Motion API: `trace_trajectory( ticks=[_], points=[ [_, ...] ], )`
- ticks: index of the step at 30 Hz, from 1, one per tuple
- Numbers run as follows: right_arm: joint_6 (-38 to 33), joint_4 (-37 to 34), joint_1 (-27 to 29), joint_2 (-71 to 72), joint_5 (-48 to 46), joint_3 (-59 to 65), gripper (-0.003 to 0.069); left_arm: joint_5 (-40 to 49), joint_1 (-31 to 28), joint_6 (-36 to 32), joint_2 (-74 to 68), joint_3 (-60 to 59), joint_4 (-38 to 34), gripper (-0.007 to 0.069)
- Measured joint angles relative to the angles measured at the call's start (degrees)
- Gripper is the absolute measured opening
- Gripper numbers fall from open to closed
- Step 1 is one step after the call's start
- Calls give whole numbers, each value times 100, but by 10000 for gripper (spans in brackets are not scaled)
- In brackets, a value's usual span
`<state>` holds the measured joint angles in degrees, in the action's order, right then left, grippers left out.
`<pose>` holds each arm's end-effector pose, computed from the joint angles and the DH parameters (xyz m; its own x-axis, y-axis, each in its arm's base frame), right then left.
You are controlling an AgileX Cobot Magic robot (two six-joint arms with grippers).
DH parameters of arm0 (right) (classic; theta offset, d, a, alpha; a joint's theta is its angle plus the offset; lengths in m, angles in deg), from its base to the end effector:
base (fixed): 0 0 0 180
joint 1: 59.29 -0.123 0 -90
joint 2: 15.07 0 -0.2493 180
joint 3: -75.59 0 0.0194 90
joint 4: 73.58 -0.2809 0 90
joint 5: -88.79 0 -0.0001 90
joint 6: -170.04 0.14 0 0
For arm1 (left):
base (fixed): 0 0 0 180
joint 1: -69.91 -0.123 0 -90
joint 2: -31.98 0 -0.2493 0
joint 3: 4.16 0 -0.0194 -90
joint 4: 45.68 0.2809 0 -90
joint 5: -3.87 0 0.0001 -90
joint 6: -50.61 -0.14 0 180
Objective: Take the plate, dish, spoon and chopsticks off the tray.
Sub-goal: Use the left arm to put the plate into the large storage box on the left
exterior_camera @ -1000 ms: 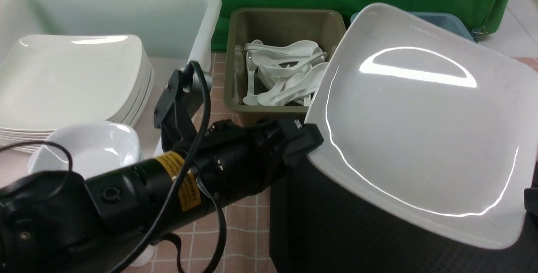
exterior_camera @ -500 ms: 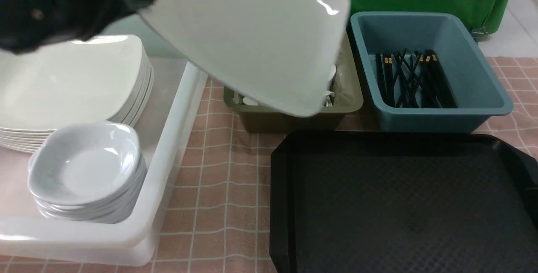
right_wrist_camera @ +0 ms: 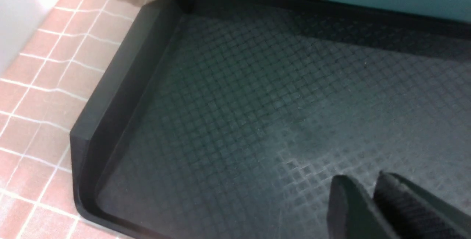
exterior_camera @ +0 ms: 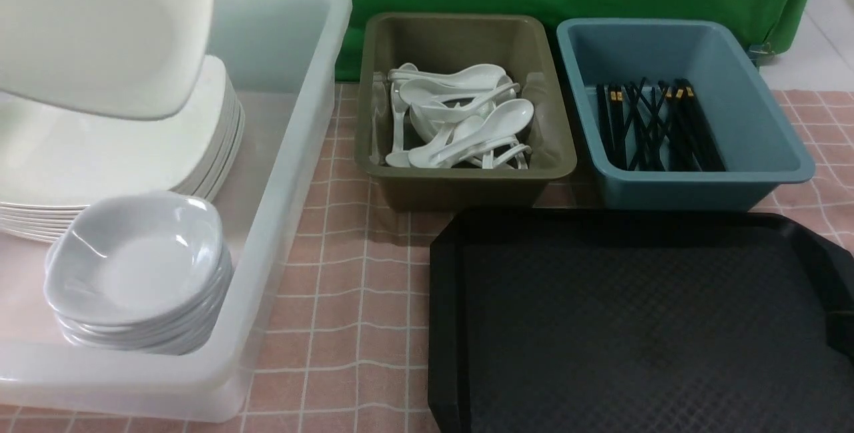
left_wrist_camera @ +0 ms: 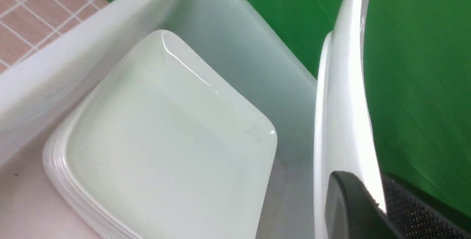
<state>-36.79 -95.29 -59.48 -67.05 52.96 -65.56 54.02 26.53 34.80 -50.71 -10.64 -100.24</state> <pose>0.2398 0.0311 0.2569 -0.5340 -0.1535 -0.8315 -0.2675 0.9635 -0.0061 0.3069 0.1694 0.3327 -0.2942 -0.7518 -0.5901 -0.3217 0.6593 -0.6796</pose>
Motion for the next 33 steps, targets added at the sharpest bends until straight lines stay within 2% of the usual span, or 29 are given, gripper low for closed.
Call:
trace_trajectory(
  ticks=[2, 5, 9, 15, 22, 26, 28, 33],
  points=[
    [0, 0, 0, 0, 12, 0, 160, 75, -200, -515, -409, 0, -477, 26],
    [0, 0, 0, 0, 12, 0, 162, 87, -144, -887, -838, 6, -746, 26],
    [0, -5, 0, 0, 23, 0, 160, -68, 80, -1217, -1293, 6, -725, 26],
    [0, -5, 0, 0, 28, 0, 158, -775, 411, -1613, -1825, 6, -696, 26],
    [-6, -5, 0, 0, 28, 0, 160, -1115, 473, -1798, -2105, 11, -707, 26],
    [-6, -5, 0, 0, 28, 0, 164, -1131, 473, -1824, -2182, 18, -216, 32],
    [-6, -5, 0, 0, 28, 0, 165, -1131, 473, -1824, -2182, 18, -86, 46],
    [-3, -5, 0, 0, 28, 0, 167, -986, 473, -1767, -2182, 227, 311, 181]
  ],
)
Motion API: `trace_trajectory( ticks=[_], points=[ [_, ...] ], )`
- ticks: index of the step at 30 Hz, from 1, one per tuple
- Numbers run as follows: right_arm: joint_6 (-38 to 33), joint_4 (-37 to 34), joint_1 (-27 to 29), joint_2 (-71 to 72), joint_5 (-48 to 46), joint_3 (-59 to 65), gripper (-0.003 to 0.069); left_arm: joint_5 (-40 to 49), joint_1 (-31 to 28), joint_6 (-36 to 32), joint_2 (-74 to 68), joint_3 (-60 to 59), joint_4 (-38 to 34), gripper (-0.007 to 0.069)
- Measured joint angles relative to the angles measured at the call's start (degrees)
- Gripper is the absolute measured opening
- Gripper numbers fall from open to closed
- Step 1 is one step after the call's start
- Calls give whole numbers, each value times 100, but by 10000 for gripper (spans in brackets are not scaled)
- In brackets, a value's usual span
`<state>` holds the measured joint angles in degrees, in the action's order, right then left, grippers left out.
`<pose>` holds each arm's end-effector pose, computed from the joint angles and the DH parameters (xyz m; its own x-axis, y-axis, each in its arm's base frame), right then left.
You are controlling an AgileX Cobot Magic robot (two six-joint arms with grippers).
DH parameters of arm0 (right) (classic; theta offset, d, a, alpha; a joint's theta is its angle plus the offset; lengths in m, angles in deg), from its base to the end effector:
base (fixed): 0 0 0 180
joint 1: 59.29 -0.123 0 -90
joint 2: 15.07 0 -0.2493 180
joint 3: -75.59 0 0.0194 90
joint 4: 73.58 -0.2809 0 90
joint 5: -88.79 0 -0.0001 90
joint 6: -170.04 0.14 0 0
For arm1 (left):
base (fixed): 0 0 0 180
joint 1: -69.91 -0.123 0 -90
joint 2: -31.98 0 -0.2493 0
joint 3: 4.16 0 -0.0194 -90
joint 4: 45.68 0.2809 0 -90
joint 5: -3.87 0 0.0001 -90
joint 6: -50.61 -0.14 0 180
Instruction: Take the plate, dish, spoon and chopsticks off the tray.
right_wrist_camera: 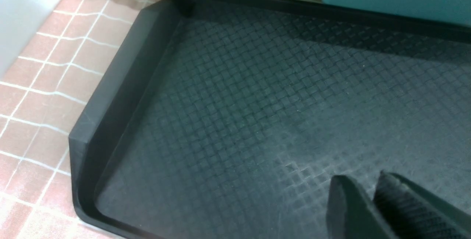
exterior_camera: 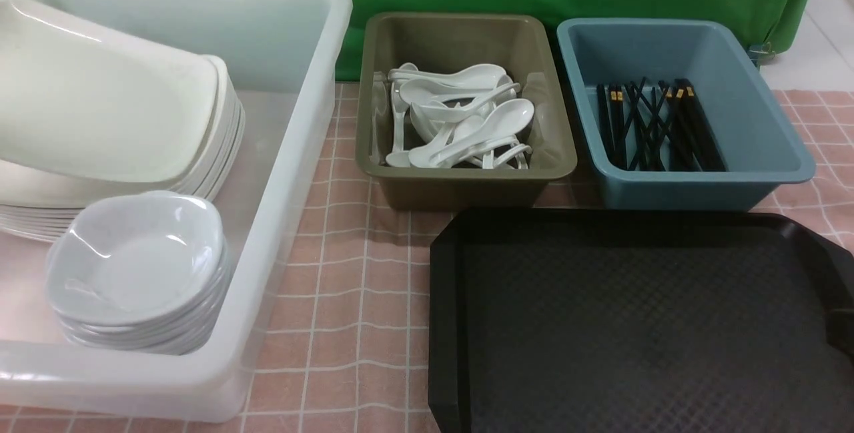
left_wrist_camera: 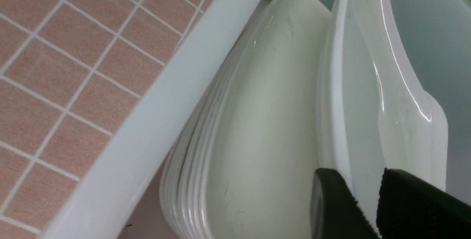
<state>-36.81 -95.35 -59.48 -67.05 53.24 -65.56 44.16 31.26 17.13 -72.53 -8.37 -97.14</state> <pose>0.2402 0.0310 0.2574 -0.5304 -0.1520 -0.8340 -0.2659 0.9640 -0.0066 0.3705 0.2055 0.2048 -0.5103 -0.6052 -0.6110 -0.3641 0.7957 -0.4841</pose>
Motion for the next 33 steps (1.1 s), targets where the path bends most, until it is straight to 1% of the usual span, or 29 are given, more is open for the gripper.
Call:
trace_trajectory(
  ticks=[1, 2, 5, 6, 7, 8, 10, 11, 14, 15, 17, 18, 19, 20, 21, 22, 23, 24, 26, 30, 33],
  points=[
    [6, 0, 0, 0, 0, 0, 167, 17, 0, 23, 0, 18, 83, 194],
    [3, 0, 0, 0, 0, 0, 167, 157, 0, 222, 0, 149, 393, 234],
    [3, 0, 0, 0, 0, 0, 167, 357, 82, 944, 0, 442, 1194, 307],
    [3, 0, 0, 0, 0, 0, 167, 405, 119, 1177, 0, 510, 1473, 318],
    [3, 0, 0, 0, 0, 0, 167, 429, 137, 1217, 0, 546, 1527, 321],
    [3, -5, 0, 0, 0, 0, 167, 511, 220, 1492, 0, 665, 1905, 336],
    [3, -5, 0, 0, 0, 0, 167, 672, 376, 1816, 0, 865, 2407, 338],
    [3, -5, 0, 0, 0, 0, 167, 781, 443, 1903, 0, 946, 2515, 332],
    [7, -5, 0, 0, -6, 0, 167, 1074, 669, 2038, 0, 1188, 2649, 288],
    [67, -5, 0, 0, -95, -21, 167, 1376, 935, 2071, 0, 1352, 2658, 218],
    [111, -5, 0, 0, -300, -122, 165, 1723, 1283, 2091, 0, 1529, 2728, 123],
    [117, -5, 0, 0, -407, -193, 151, 1922, 1510, 2097, 0, 1617, 2802, 73],
    [129, -12, 0, 0, -523, -275, 127, 2108, 1752, 2097, 0, 1696, 2896, 40],
    [129, -18, 0, 0, -627, -345, 92, 2239, 2002, 2097, 6, 1749, 2972, 22],
    [145, -18, 0, 0, -787, -442, 55, 2367, 2199, 2097, 23, 1767, 3052, 8],
    [158, -18, 0, 0, -987, -555, 34, 2494, 2444, 2102, 65, 1782, 3153, 1],
    [158, -18, 0, 0, -1030, -581, 34, 2517, 2492, 2102, 83, 1782, 3195, 0],
    [193, -18, 0, 0, -1398, -790, 30, 2736, 2890, 2102, 183, 1800, 3295, -6],
    [199, -18, 0, 0, -1691, -958, 30, 2818, 3135, 2102, 275, 1800, 3353, -6],
    [210, 7, 0, 183, -2421, -1476, 30, 2935, 3884, 2103, 666, 1805, 3464, -9],
    [210, 134, 0, 610, -2564, -1542, 30, 2953, 4106, 2116, 835, 1806, 3478, -10]
  ],
)
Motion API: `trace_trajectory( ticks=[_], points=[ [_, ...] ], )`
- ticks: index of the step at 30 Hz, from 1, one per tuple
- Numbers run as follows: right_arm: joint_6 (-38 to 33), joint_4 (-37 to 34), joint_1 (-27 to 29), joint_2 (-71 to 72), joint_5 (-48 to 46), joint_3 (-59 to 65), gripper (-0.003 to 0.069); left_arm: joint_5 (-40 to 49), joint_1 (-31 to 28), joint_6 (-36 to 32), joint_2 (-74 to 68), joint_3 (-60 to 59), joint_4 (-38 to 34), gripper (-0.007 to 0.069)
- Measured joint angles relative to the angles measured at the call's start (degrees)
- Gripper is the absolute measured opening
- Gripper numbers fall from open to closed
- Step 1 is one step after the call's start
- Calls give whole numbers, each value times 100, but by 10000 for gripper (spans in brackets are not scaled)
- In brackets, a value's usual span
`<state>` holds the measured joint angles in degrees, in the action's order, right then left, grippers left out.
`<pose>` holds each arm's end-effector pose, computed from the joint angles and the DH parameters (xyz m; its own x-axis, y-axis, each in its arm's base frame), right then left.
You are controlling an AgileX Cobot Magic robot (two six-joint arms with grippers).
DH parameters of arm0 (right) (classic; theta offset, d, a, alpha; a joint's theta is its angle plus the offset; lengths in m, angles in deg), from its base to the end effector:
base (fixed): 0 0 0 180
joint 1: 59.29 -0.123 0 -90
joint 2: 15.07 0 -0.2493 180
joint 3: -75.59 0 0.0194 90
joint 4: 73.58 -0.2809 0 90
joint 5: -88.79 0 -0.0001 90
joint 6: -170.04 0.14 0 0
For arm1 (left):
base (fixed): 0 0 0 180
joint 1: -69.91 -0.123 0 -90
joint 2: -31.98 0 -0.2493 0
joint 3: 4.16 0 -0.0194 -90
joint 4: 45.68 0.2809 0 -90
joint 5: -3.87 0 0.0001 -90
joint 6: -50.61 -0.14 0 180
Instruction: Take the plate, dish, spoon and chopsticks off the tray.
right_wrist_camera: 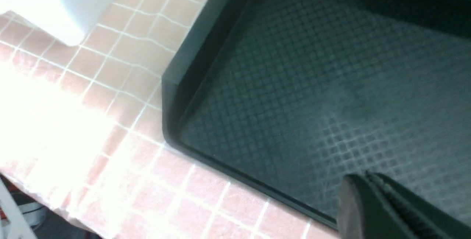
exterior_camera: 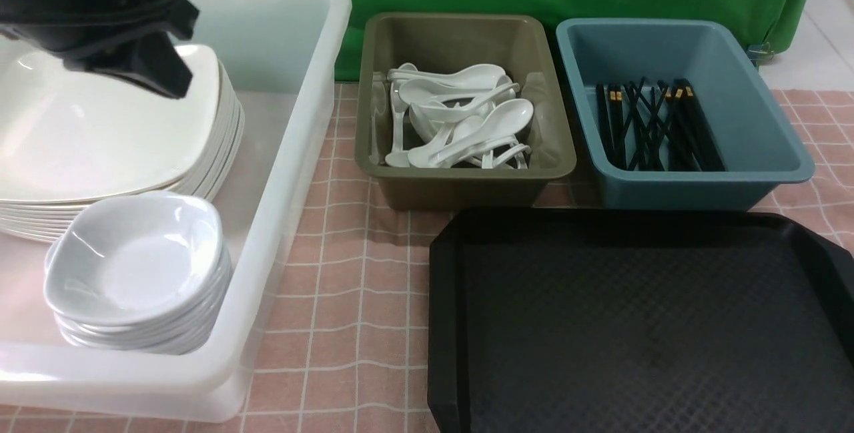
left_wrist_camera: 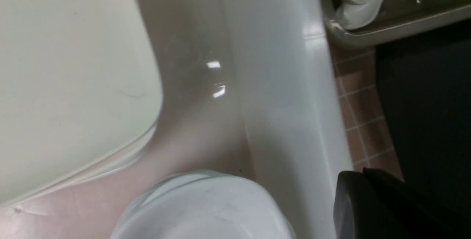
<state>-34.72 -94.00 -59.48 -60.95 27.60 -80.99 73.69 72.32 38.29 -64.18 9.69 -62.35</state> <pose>0.1859 0.0434 0.3356 -0.5469 -0.2416 -0.8016 -0.3915 0.9201 -0.0103 0.3652 -0.0531 0.3093 -0.8521 0.1437 -0.5033 0.2666 0.9467 -0.1811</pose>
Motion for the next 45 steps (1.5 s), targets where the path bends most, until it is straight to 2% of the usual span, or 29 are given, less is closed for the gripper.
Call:
trace_trajectory(
  ticks=[4, 7, 11, 17, 22, 37, 45],
  points=[
    [25, 404, 0, 1188, 60, 128, 30, 2, 154, 73, 154, 0, -18, -10],
    [25, 494, 0, 1938, 572, 411, 30, 2, 175, 79, 185, 0, -18, -10],
    [29, 445, 0, 3383, 2520, 1551, 30, 2, 175, 217, 185, 0, -18, -10],
    [49, 436, 0, 3630, 4175, 2672, 30, 2, 175, 237, 185, 0, -18, -5],
    [49, 431, 0, 3623, 4469, 2939, 30, 2, 179, 239, 185, 0, -18, -4],
    [52, 419, 0, 3617, 4506, 3112, 61, 2, 179, 246, 185, 0, -129, -4],
    [52, 708, -24, 3613, 4912, 4252, 86, 2, 179, 246, 185, 0, -169, -4]
  ],
)
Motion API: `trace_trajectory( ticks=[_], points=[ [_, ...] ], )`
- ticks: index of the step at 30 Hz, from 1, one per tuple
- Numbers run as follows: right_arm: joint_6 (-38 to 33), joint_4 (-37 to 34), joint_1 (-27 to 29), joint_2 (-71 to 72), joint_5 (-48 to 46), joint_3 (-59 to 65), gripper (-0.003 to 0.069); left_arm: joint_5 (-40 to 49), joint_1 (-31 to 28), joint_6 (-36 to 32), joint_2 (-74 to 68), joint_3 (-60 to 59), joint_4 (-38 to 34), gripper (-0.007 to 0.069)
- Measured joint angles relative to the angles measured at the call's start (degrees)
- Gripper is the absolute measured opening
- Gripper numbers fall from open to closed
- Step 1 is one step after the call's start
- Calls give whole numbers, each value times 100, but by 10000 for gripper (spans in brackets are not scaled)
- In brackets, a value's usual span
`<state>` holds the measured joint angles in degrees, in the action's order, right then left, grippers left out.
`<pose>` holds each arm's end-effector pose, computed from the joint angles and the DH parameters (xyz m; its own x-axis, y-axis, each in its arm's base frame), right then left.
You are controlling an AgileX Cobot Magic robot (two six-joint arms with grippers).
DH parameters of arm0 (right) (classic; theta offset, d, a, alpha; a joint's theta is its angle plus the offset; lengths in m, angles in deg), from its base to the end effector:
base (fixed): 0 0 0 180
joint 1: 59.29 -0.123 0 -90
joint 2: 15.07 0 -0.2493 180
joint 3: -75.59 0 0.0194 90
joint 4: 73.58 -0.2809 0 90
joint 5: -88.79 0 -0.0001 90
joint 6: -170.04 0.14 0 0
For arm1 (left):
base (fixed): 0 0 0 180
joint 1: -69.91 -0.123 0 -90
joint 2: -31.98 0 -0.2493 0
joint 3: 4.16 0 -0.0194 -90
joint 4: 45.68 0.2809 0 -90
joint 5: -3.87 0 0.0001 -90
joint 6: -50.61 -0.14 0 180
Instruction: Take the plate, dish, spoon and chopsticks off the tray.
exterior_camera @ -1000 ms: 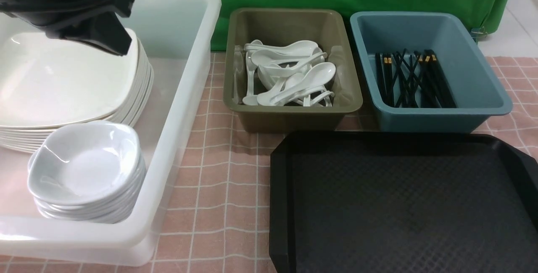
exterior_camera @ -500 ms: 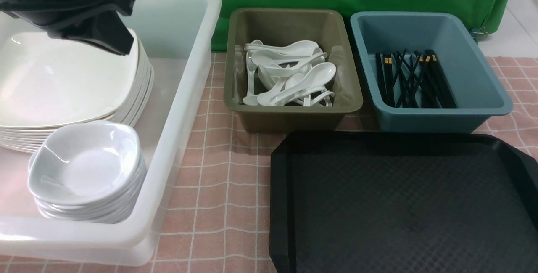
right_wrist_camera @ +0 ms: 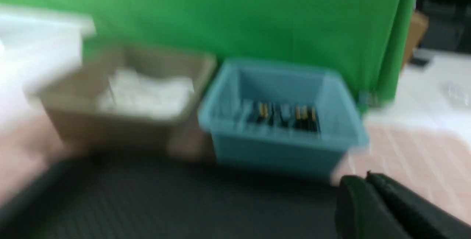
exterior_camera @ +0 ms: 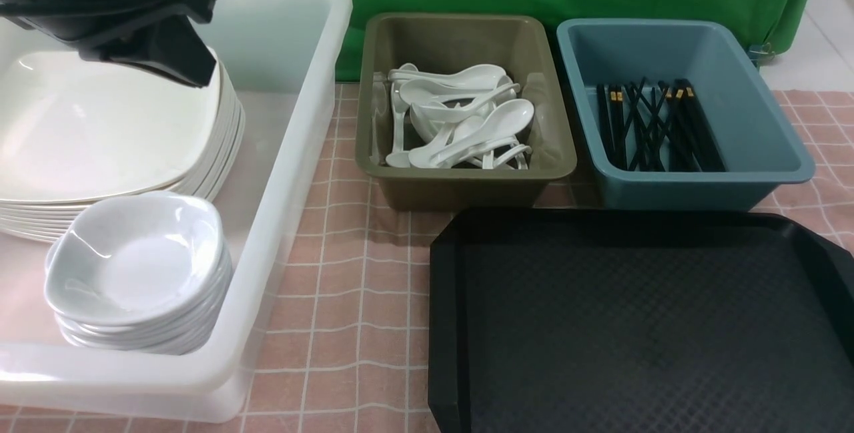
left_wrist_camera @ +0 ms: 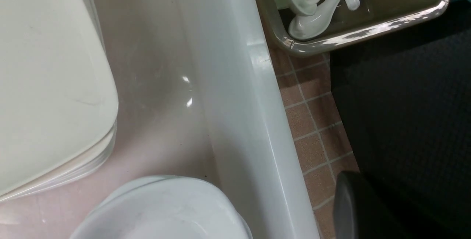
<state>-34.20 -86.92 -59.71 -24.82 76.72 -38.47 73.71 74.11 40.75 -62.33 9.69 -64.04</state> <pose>0.1613 0.0080 0.2596 0.0545 -0.1934 -0.9796 -0.0458 0.9796 -0.1959 0.3567 -0.0677 0.3222 -0.8434 0.1177 -0.5243 0.2700 0.9364 -0.2242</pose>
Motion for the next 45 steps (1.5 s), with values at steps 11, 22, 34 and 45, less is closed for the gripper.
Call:
trace_trajectory(
  ticks=[11, 22, 34, 45],
  points=[
    [3, 730, -886, -5, 114, 936, 115, 1, 0, 75, 77, -24, -34, -4],
    [3, 749, -895, -5, 137, 941, 139, 12, 0, -25, 1462, -1149, -100, -4],
    [759, 749, -895, -5, 132, 941, 168, 31, 0, -85, 2787, -2192, 45, -4],
    [902, 755, -895, -5, 132, 941, 194, -102, 0, -169, 4336, -3007, 20, -4]
  ],
)
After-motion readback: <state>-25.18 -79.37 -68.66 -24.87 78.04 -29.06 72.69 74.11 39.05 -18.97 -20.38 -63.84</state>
